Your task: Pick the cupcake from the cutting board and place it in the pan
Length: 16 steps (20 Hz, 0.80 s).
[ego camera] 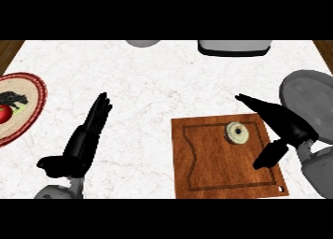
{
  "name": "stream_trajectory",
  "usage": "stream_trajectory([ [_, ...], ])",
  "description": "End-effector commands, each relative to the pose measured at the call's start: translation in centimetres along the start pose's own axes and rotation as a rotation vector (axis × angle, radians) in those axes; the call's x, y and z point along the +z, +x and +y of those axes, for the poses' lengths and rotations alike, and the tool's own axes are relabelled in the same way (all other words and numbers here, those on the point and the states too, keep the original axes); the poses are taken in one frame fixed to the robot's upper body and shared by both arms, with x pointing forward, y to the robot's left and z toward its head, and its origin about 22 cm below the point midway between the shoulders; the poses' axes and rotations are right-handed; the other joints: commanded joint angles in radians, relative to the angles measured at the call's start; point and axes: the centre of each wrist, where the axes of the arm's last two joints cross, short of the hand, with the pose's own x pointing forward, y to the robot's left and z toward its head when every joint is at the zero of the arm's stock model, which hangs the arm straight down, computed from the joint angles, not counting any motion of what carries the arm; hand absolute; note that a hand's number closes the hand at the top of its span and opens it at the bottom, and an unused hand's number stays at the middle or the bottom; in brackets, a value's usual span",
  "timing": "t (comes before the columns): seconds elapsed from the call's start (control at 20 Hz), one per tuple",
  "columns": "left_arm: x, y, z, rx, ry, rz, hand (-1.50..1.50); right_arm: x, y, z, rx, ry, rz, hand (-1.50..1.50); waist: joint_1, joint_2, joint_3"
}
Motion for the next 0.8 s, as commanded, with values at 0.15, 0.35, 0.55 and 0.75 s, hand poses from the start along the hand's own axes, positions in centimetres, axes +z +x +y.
stream_trajectory([
  [0.15,-0.5,-1.6,-1.9,-0.013,0.025,-0.005,0.00,-0.2,0.2,2.0,0.009,0.049,0.036,-1.50,-0.014,-0.002,0.000],
  [0.35,0.7,-0.6,0.4,-0.011,0.018,0.009,0.00,-1.8,1.1,3.0,0.003,0.012,0.071,-1.50,-0.010,-0.002,0.000],
  [0.55,-0.3,-0.4,1.3,-0.001,0.009,-0.013,0.00,-2.4,0.3,1.2,-0.036,-0.005,0.055,-1.50,-0.011,-0.002,0.000],
  [0.75,0.0,-0.8,-0.6,-0.012,0.011,-0.005,0.00,-4.7,-2.5,4.3,-0.047,0.009,0.052,-1.50,-0.007,0.000,0.001],
])
